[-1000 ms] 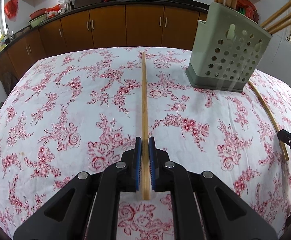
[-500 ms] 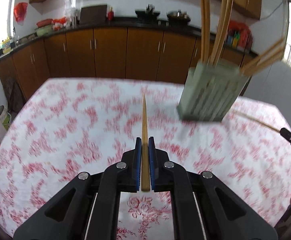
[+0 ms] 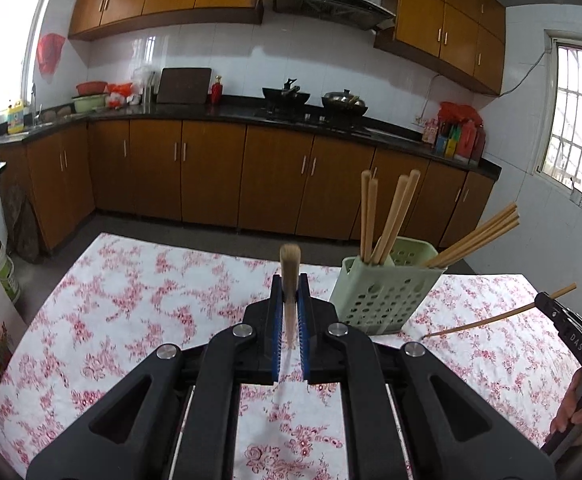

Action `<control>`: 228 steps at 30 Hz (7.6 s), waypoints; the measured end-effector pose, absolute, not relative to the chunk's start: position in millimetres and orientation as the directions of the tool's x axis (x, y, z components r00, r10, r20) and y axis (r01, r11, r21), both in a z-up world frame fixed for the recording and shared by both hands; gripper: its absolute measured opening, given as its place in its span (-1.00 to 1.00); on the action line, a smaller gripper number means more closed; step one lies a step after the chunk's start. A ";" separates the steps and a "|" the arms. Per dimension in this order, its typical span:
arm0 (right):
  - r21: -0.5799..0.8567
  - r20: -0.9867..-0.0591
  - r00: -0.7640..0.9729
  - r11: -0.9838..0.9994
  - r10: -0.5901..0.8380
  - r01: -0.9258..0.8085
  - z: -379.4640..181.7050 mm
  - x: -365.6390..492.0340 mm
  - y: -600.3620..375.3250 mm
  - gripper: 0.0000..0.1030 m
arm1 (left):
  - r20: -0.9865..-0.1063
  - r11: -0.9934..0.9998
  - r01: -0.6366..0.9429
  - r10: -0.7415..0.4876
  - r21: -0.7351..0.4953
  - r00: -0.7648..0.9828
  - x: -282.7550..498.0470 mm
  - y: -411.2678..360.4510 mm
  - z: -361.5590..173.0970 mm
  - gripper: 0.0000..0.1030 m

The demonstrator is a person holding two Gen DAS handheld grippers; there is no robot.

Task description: Organize utensils

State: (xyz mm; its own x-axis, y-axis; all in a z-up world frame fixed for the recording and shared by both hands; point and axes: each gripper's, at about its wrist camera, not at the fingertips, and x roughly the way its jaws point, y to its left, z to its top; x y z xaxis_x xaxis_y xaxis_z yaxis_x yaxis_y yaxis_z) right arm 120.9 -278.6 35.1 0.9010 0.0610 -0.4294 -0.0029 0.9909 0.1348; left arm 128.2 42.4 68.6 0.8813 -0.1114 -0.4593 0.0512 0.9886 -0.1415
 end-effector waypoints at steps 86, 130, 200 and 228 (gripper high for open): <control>0.090 -0.261 0.952 0.986 0.162 -0.143 149.0 125.2 -238.6 0.65 | -0.218 0.983 0.100 -0.132 -0.152 0.967 132.4 5.1 157.7 0.35; -0.011 -0.325 0.945 0.999 0.027 -0.032 15.8 37.2 -215.9 0.92 | -0.355 1.000 -0.020 0.026 0.021 0.935 39.2 18.8 18.9 0.96; 0.030 -0.368 0.929 0.999 0.025 -0.015 -25.6 24.7 -225.2 0.92 | -0.375 1.000 0.012 -0.011 0.000 0.927 21.4 11.5 -16.1 0.96; 0.032 -0.369 0.929 0.999 0.026 -0.015 -25.1 25.0 -225.5 0.92 | -0.375 1.000 0.010 -0.009 -0.001 0.927 21.1 10.6 -15.9 0.96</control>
State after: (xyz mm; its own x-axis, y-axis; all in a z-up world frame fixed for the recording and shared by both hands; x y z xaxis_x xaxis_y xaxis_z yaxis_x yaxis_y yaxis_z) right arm 25.0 -225.5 -25.1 0.9291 0.0260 -0.3690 -0.0154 0.9994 0.0317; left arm 21.1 10.6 -15.9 0.9269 -0.0093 -0.3752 0.0097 1.0000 -0.0008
